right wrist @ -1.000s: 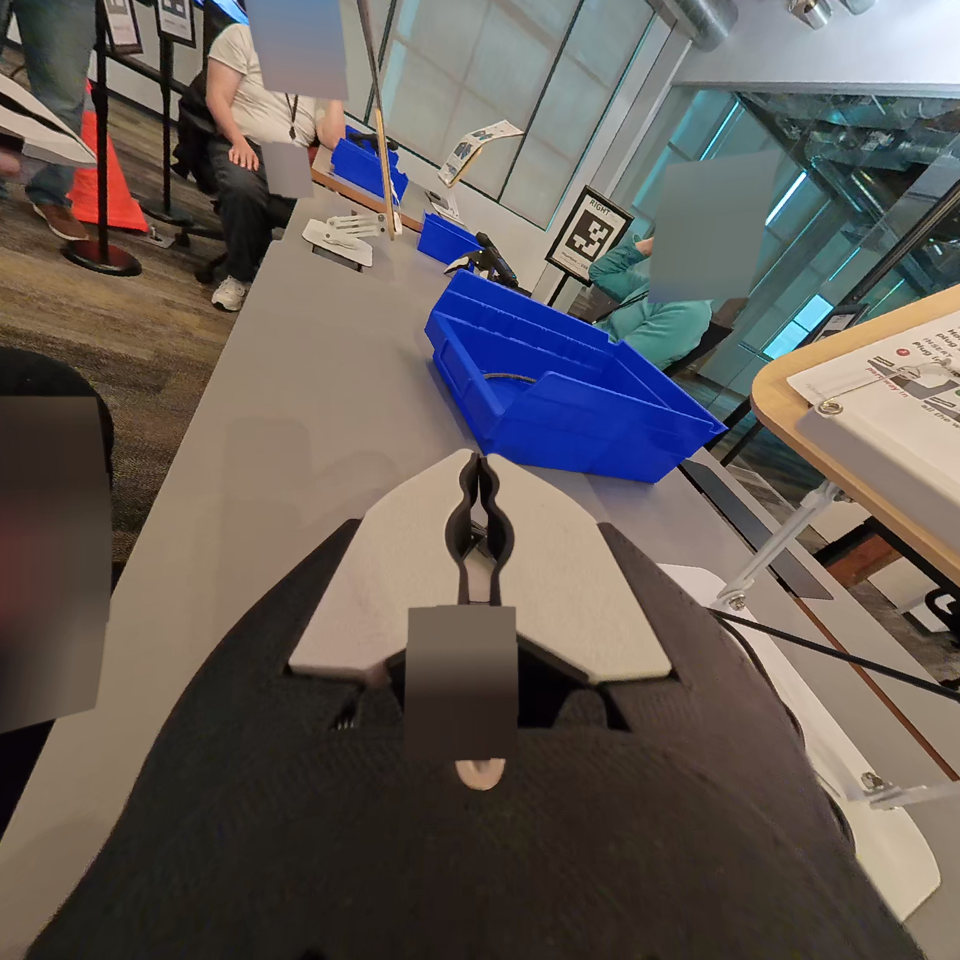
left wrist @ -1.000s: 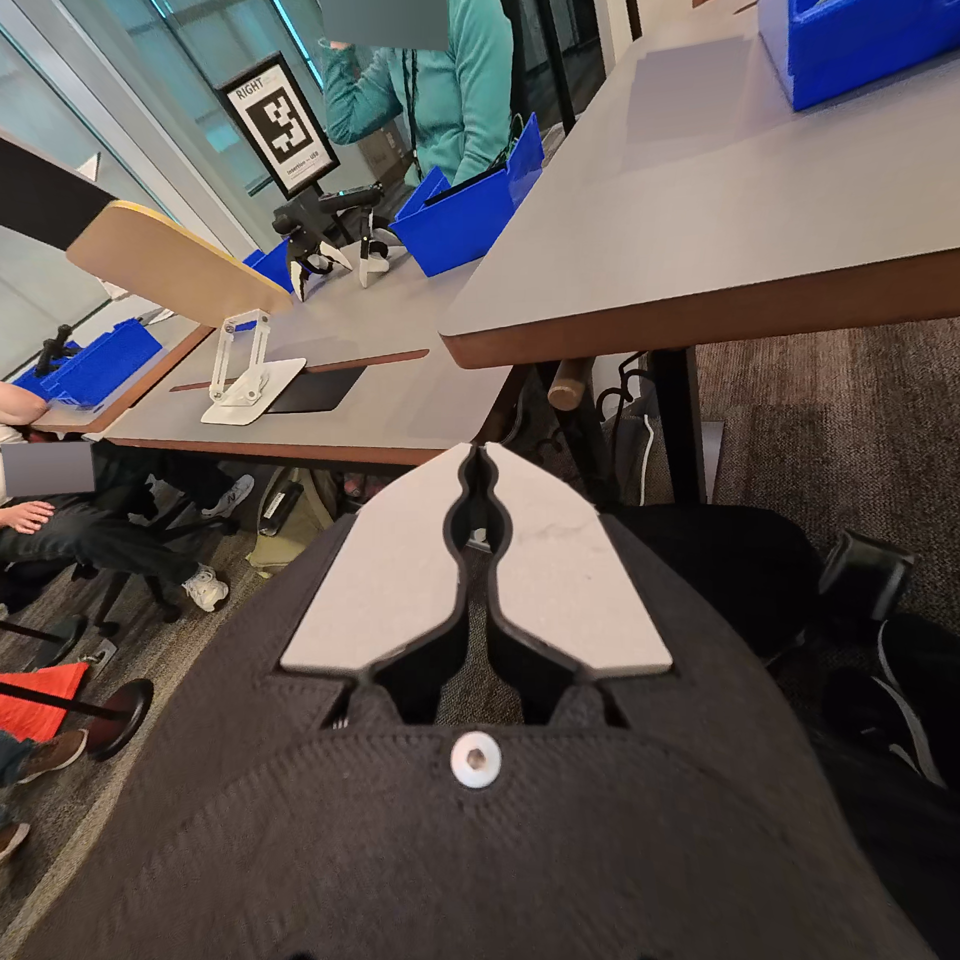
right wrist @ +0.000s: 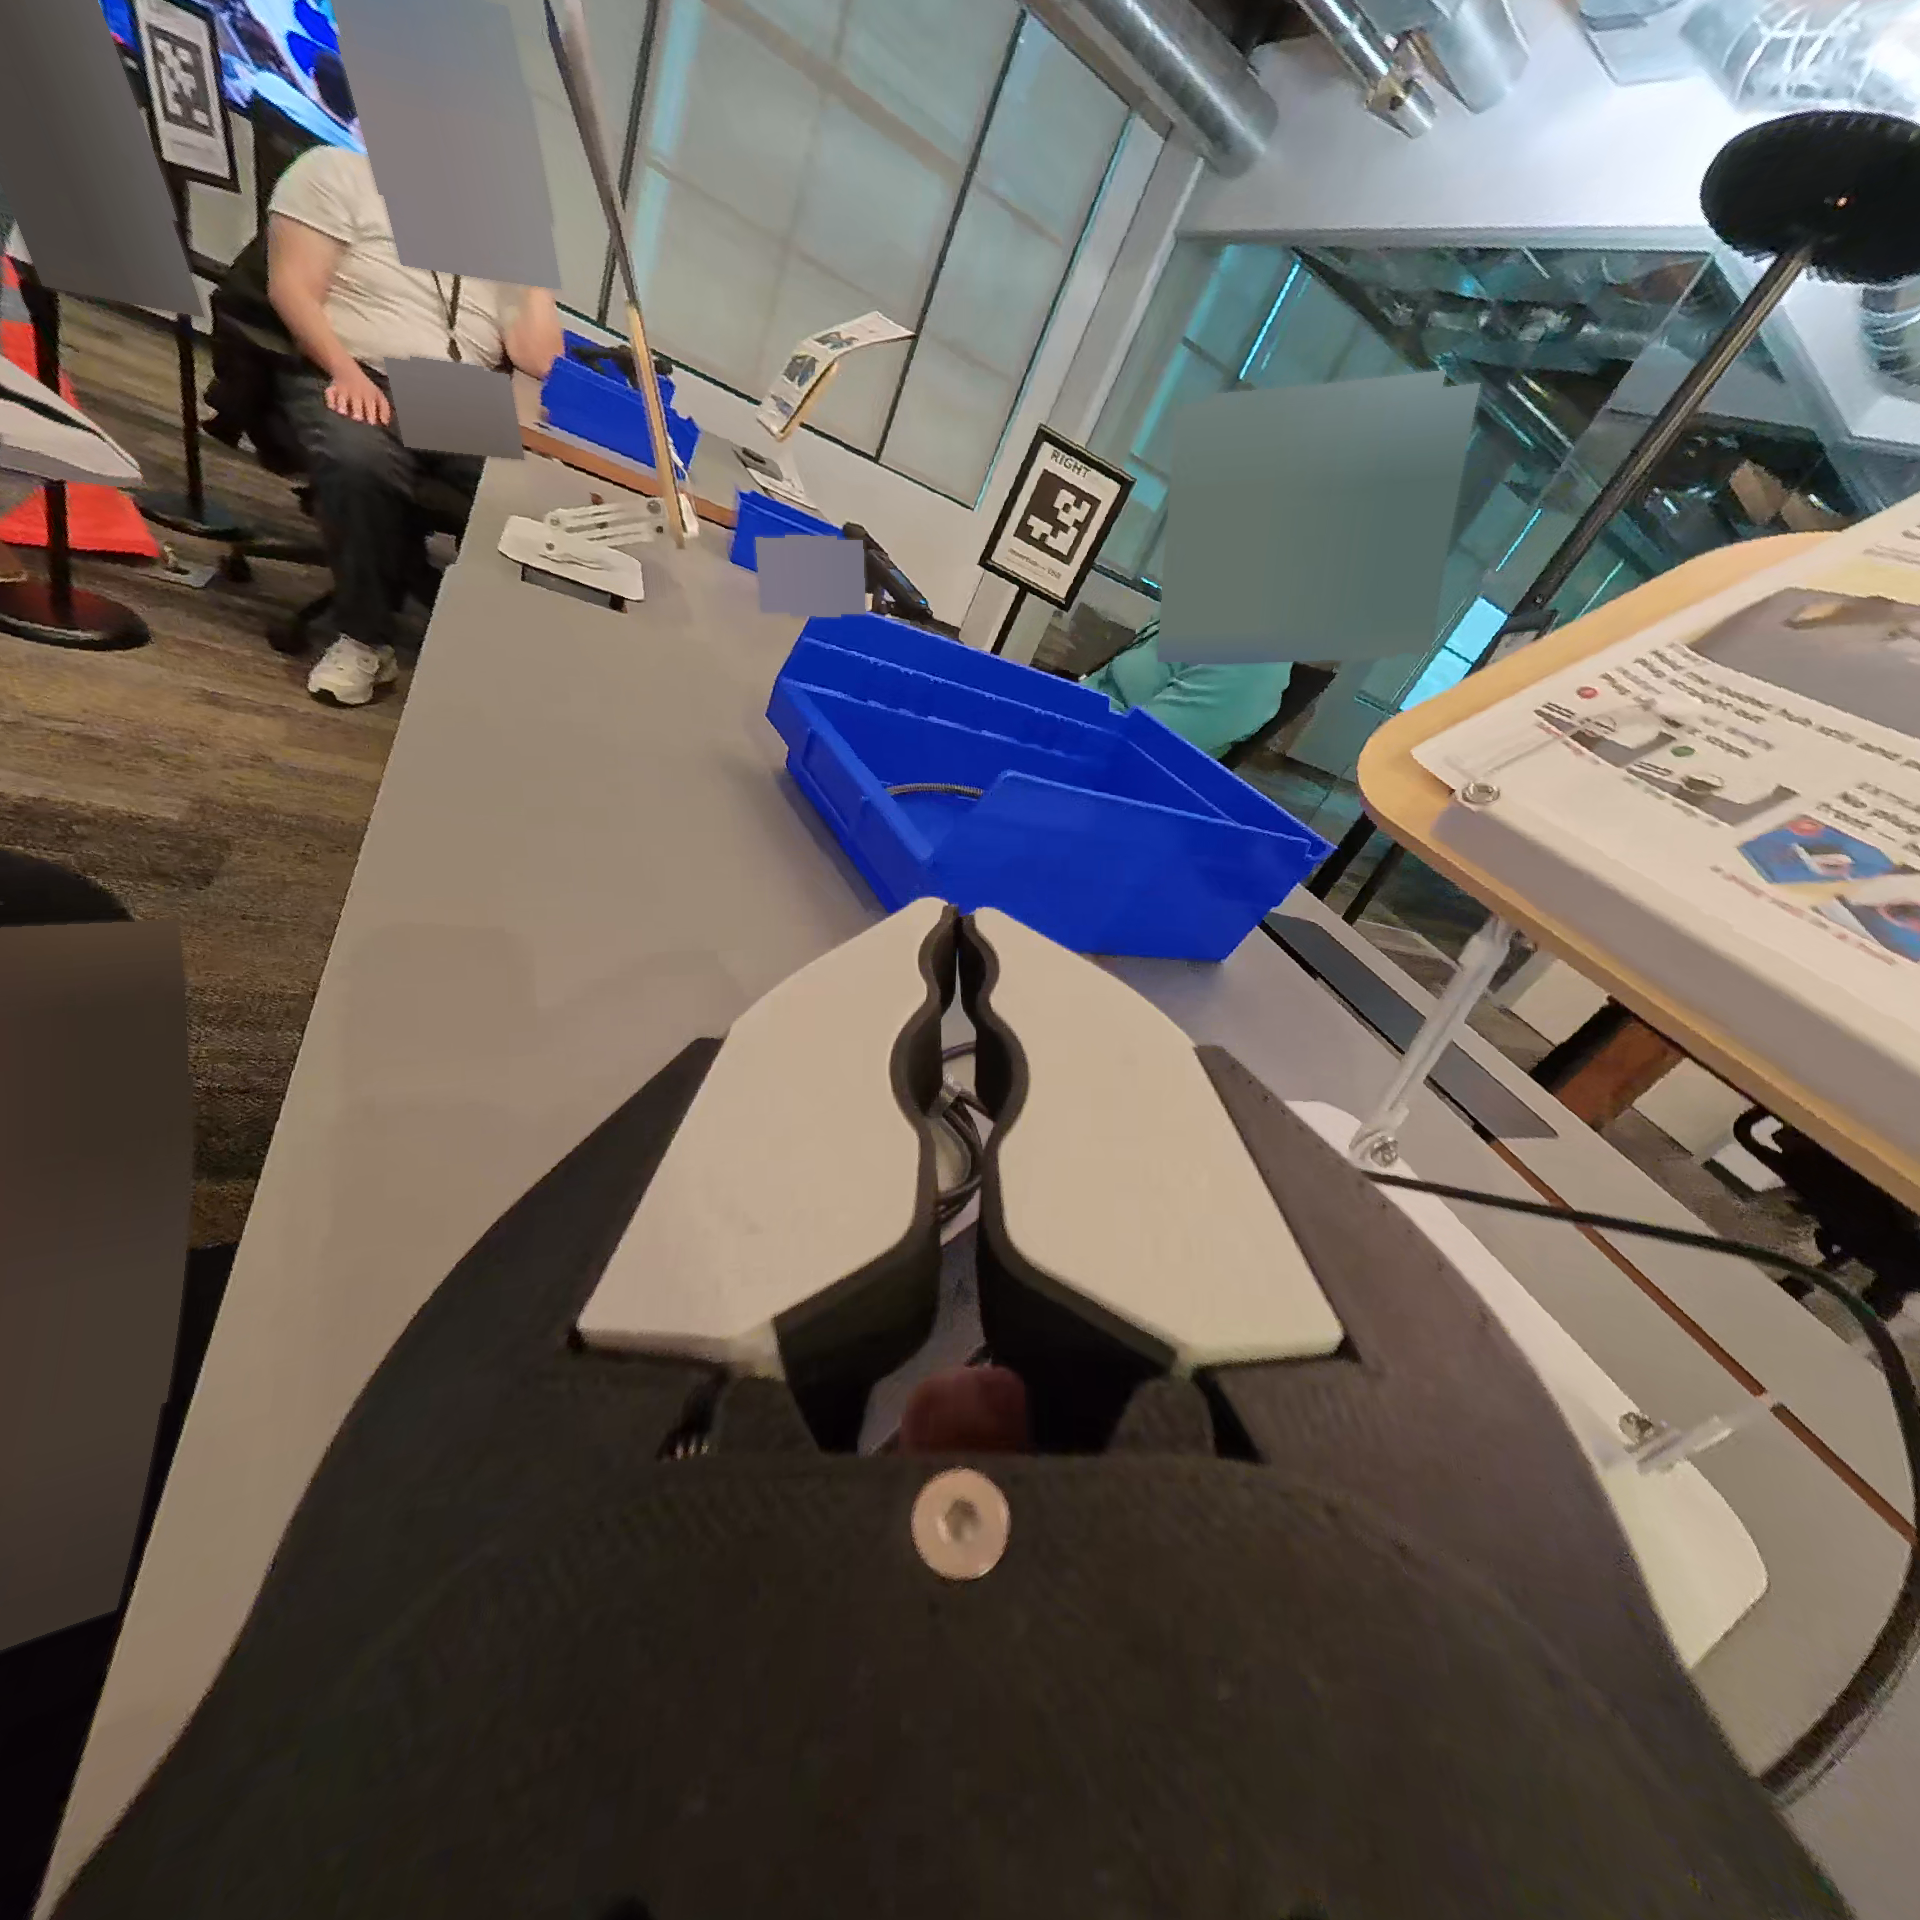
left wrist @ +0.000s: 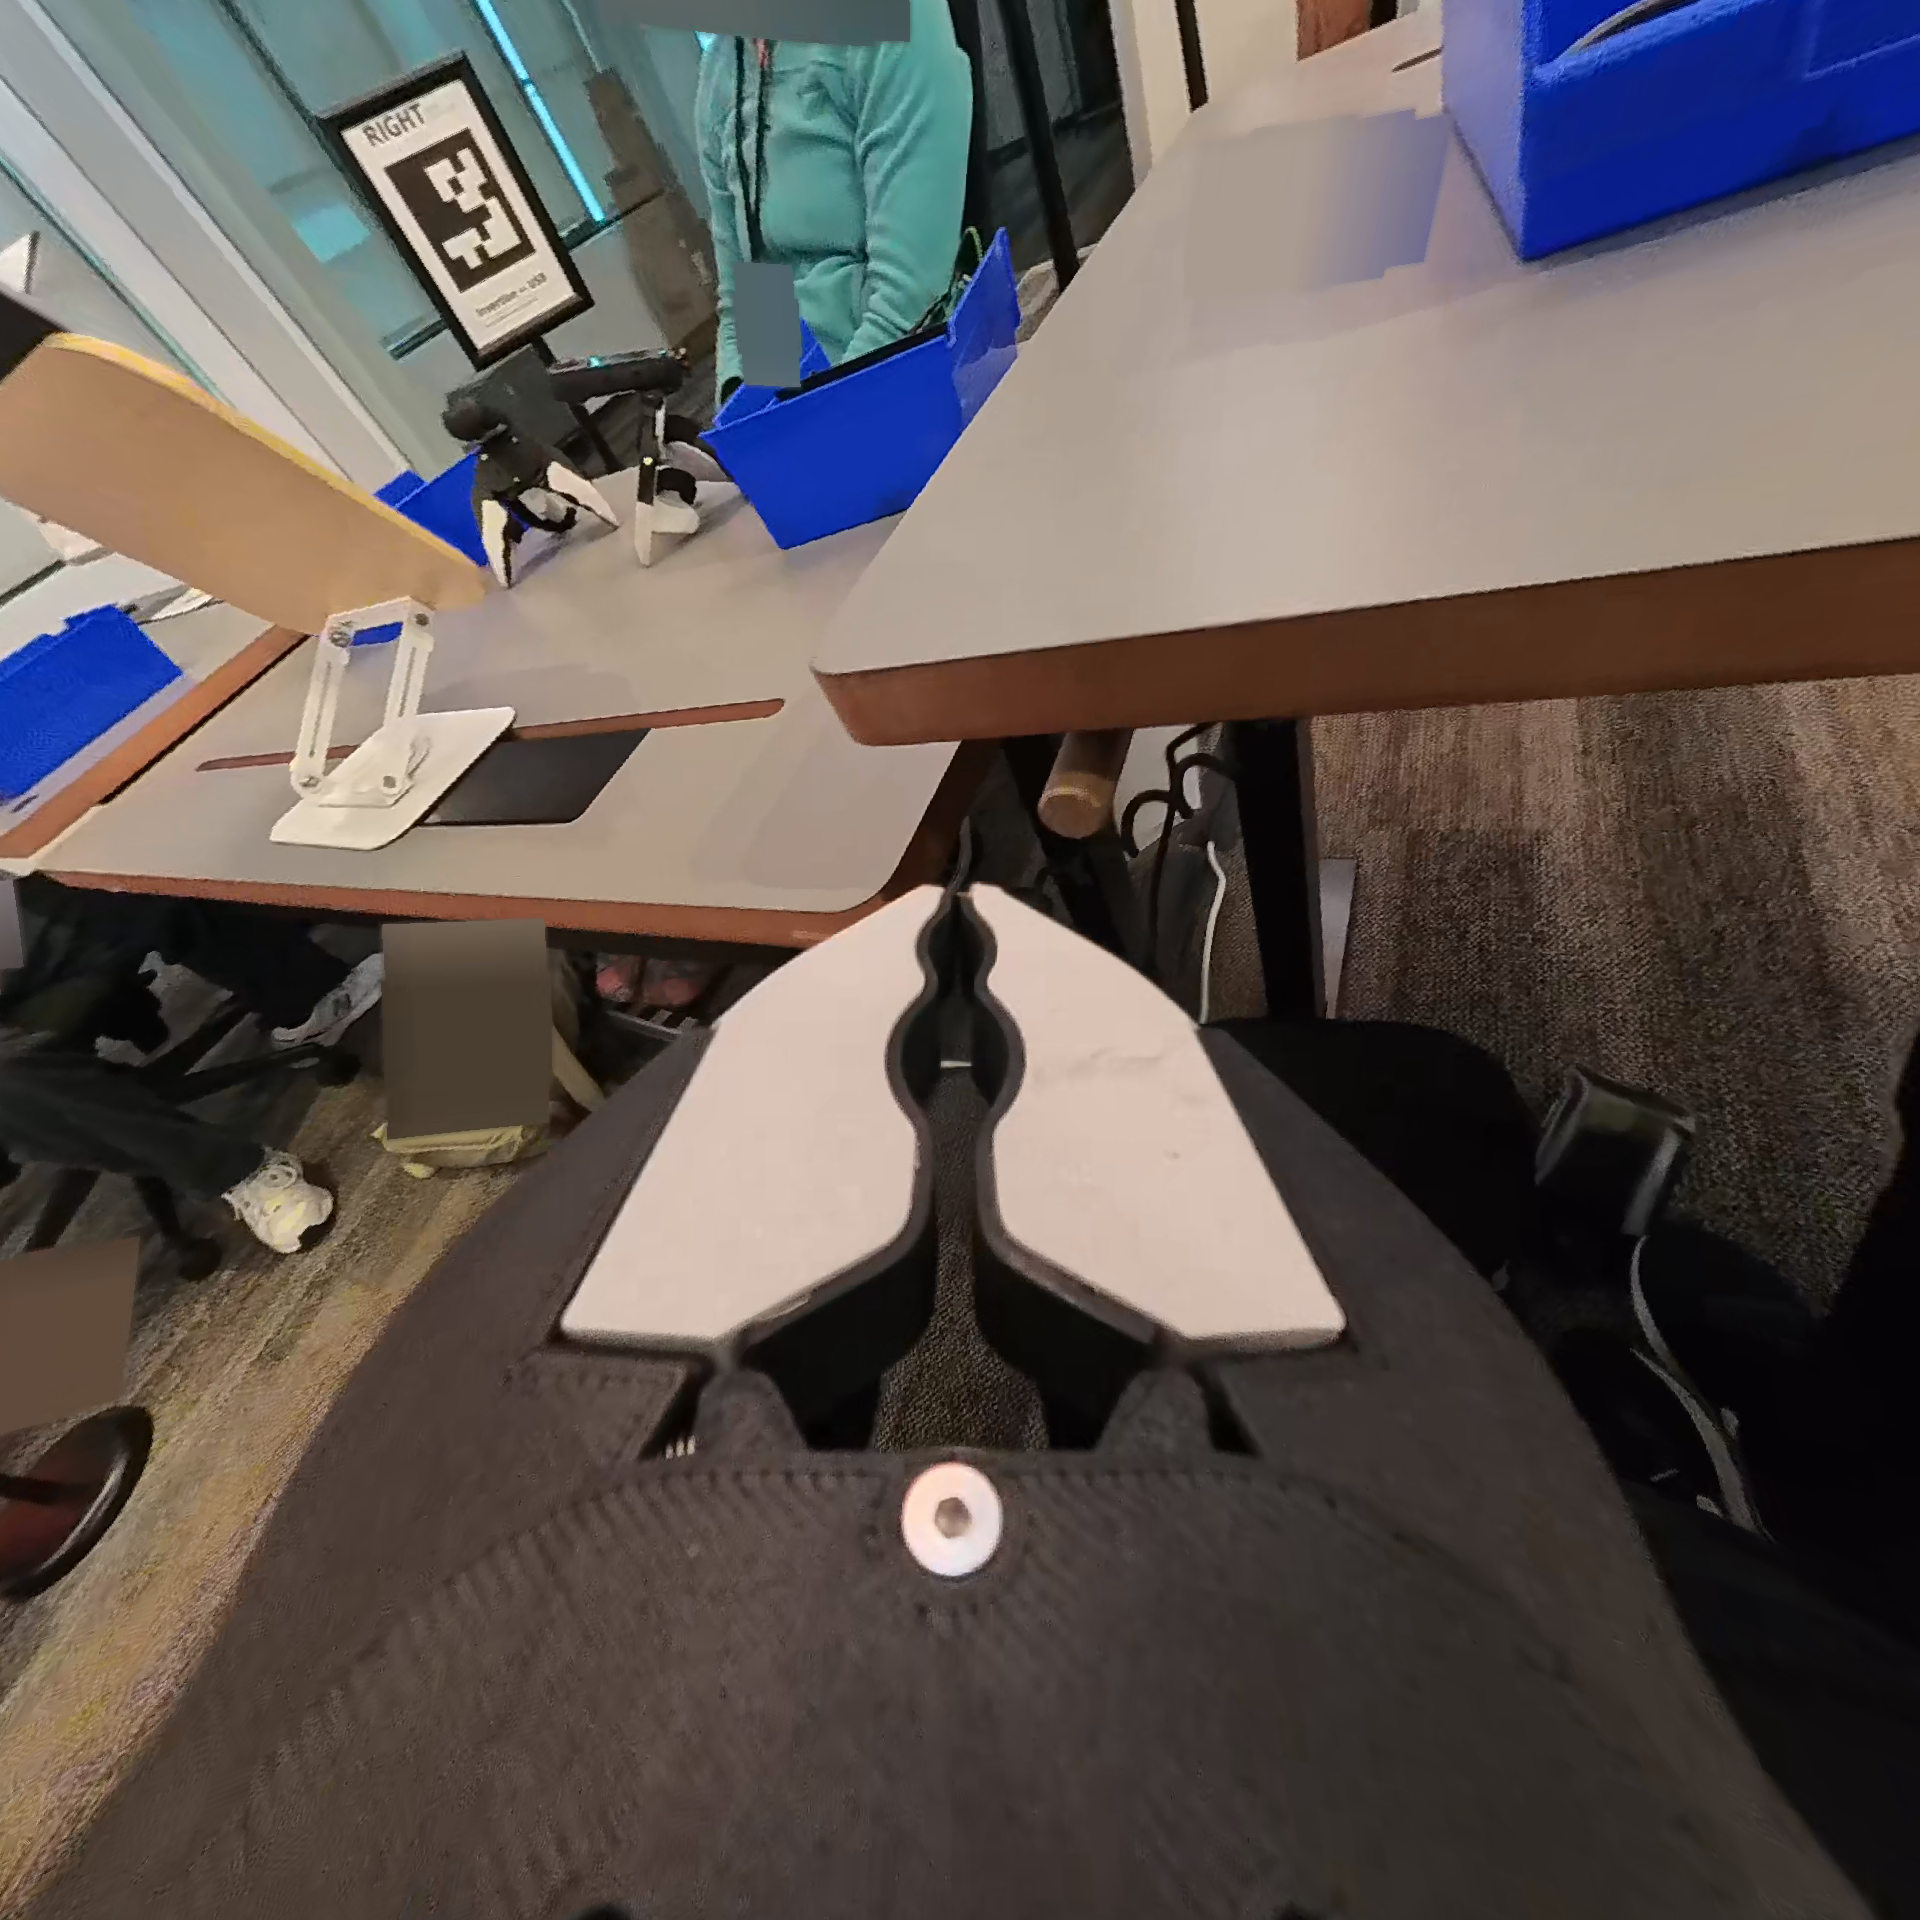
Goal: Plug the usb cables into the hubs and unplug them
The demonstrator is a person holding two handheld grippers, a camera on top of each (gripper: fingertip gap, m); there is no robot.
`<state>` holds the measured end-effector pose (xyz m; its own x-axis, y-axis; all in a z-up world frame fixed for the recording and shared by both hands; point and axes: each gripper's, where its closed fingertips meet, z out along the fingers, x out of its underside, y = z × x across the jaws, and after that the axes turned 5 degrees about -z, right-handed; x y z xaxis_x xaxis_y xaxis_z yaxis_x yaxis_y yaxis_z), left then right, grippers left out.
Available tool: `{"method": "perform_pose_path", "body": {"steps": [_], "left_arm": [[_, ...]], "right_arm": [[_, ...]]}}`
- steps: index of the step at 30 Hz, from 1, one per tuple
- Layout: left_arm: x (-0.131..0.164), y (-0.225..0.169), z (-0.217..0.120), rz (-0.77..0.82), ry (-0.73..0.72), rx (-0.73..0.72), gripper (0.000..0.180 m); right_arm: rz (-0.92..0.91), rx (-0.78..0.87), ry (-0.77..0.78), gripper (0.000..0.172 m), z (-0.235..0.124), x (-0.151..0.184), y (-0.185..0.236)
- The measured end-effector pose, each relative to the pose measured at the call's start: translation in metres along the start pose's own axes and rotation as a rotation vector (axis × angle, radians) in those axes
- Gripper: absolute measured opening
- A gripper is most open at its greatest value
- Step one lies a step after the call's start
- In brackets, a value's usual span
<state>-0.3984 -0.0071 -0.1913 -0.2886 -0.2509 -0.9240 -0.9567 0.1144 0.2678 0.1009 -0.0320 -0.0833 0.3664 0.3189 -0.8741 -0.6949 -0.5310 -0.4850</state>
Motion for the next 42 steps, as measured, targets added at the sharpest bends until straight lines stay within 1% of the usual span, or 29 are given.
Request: {"method": "perform_pose_path", "body": {"steps": [7, 10, 12, 15, 19, 21, 25, 27, 29, 31, 34, 37, 40, 42], "left_arm": [[-0.017, -0.032, 0.018, 0.024, -0.025, 0.077, 0.000], [-0.025, -0.048, 0.025, 0.025, -0.035, 0.108, 0.000], [-0.032, -0.056, 0.028, 0.032, -0.054, 0.106, 0.000], [-0.046, -0.069, 0.032, 0.047, -0.074, 0.098, 0.000], [-0.065, -0.096, 0.037, 0.055, -0.079, 0.118, 0.000], [-0.073, -0.116, 0.039, 0.114, -0.057, 0.131, 0.000], [-0.090, -0.155, 0.041, 0.248, -0.051, 0.143, 0.000], [-0.100, -0.171, 0.042, 0.256, -0.050, 0.163, 0.000], [-0.102, -0.181, 0.046, 0.310, -0.010, 0.158, 0.000], [-0.109, -0.183, 0.046, 0.339, -0.027, 0.143, 0.000], [-0.106, -0.182, 0.046, 0.375, 0.003, 0.137, 0.000], [-0.093, -0.184, 0.051, 0.440, 0.082, 0.139, 0.000], [-0.092, -0.186, 0.052, 0.496, 0.093, 0.116, 0.000], [-0.095, -0.193, 0.051, 0.486, 0.084, 0.137, 0.000]], "right_arm": [[0.034, 0.070, 0.005, 0.001, -0.018, 0.007, -0.009], [0.037, 0.065, 0.002, 0.001, -0.022, 0.005, -0.006], [0.018, 0.056, 0.001, 0.001, -0.024, 0.001, -0.001], [0.036, 0.018, -0.019, 0.004, -0.027, -0.007, 0.013], [-0.018, -0.109, -0.052, 0.008, -0.026, -0.031, 0.050], [-0.058, -0.196, -0.084, 0.011, -0.021, -0.050, 0.076], [-0.134, -0.396, -0.188, 0.012, -0.005, -0.095, 0.141], [-0.190, -0.488, -0.236, 0.012, 0.005, -0.114, 0.177], [-0.238, -0.570, -0.265, 0.012, 0.014, -0.127, 0.209], [-0.309, -0.614, -0.305, 0.014, 0.022, -0.139, 0.234], [-0.420, -0.683, -0.291, 0.021, 0.036, -0.145, 0.261], [-0.486, -0.762, -0.295, 0.022, 0.044, -0.146, 0.287], [-0.563, -0.807, -0.274, 0.020, 0.053, -0.142, 0.308], [-0.565, -0.809, -0.275, 0.023, 0.059, -0.142, 0.316]]}}
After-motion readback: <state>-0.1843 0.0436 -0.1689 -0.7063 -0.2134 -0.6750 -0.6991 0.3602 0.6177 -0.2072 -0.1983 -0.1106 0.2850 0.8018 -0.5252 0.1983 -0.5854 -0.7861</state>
